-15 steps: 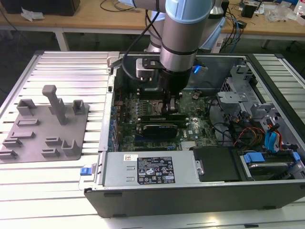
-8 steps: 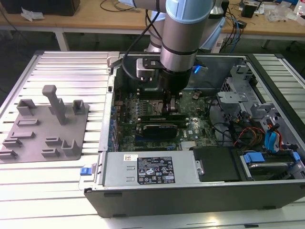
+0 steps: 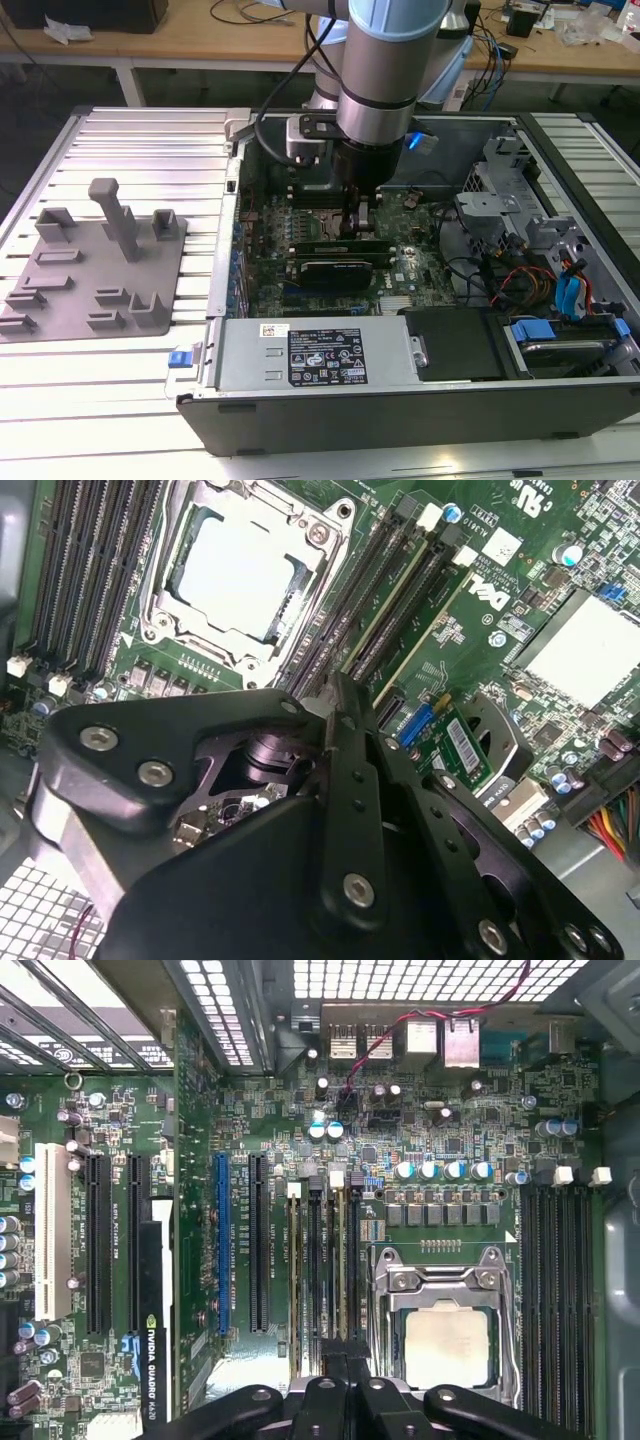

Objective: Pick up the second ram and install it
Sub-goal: 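Insert the second ram into the second slot, then press down the second ram until it locks into place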

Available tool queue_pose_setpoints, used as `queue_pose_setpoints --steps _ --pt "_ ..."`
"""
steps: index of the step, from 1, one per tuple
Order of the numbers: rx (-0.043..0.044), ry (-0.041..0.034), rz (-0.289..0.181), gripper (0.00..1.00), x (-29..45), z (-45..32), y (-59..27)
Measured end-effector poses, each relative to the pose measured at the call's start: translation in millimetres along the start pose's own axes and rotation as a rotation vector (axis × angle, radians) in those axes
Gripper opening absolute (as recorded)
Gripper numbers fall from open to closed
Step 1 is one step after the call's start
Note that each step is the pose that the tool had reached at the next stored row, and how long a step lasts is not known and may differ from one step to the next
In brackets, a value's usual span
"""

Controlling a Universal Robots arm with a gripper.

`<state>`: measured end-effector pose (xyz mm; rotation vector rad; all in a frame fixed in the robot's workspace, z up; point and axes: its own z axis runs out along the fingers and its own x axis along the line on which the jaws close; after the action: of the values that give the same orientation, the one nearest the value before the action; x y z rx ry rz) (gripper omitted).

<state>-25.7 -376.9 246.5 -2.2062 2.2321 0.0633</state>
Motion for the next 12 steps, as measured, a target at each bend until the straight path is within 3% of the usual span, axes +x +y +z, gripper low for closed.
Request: queue_pose_setpoints --steps 12 --pt "0.0 0.0 0.0 0.08 0.0 -1.6 0.1"
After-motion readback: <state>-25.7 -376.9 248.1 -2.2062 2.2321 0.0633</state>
